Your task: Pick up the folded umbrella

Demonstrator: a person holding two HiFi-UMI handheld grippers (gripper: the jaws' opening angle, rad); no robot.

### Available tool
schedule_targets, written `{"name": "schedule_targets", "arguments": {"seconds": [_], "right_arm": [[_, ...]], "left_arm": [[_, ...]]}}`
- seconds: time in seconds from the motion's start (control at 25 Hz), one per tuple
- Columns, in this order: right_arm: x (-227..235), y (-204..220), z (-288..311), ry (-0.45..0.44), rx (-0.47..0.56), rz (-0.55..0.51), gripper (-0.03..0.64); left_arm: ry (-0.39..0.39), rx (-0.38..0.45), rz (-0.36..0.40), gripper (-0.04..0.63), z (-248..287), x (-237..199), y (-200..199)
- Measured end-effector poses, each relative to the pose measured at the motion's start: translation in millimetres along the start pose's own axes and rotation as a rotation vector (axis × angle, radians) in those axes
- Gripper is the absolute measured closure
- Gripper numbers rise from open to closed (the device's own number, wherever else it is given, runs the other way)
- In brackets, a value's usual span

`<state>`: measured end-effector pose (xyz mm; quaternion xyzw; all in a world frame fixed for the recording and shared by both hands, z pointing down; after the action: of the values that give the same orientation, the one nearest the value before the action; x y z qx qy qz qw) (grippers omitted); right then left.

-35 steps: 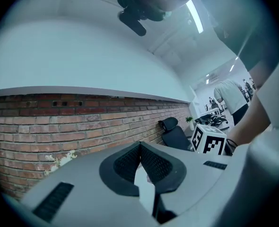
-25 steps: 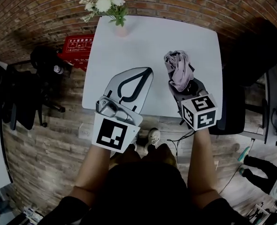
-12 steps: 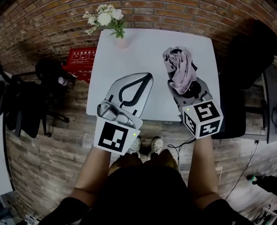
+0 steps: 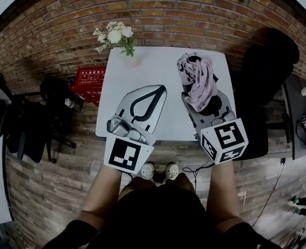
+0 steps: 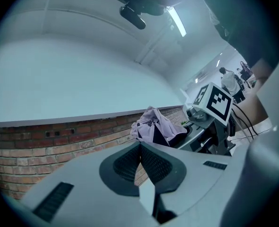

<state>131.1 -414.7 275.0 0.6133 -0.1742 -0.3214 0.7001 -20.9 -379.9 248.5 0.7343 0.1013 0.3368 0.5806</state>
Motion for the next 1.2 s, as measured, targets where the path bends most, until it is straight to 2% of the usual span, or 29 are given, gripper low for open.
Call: {"name": "schedule_targets", "arguments": {"seconds": [0.6, 0.88, 1.2], "right_arm": [[-12.3, -65.1, -61.2, 0.049, 0.217, -0.093, 0.387], [-23.0, -73.5, -78.3, 0.063, 0.269, -0.094, 0.385], [-31.9, -72.0, -86.1, 0.06, 0.298, -0.08, 0.383]], "left_arm": [[-0.033, 0.043, 0.022, 0.583, -10.7, 6.2, -40.7], [-0.06, 0.057, 0.005, 0.583, -19.2, 5.1, -58.0], [-0.056, 0.09, 0.009, 0.583, -21.9, 9.7, -70.7]]}}
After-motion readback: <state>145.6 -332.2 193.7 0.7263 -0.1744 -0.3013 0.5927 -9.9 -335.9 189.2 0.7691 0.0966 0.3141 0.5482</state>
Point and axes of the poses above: the fingertips, and each gripper's own axes: z forward along the fingers, x to its right, y out of its underside, the point moved 7 cm from there along -z, backward along the fingers, and after that the axes turned 3 degrees about -z, right-handed, at the moved point
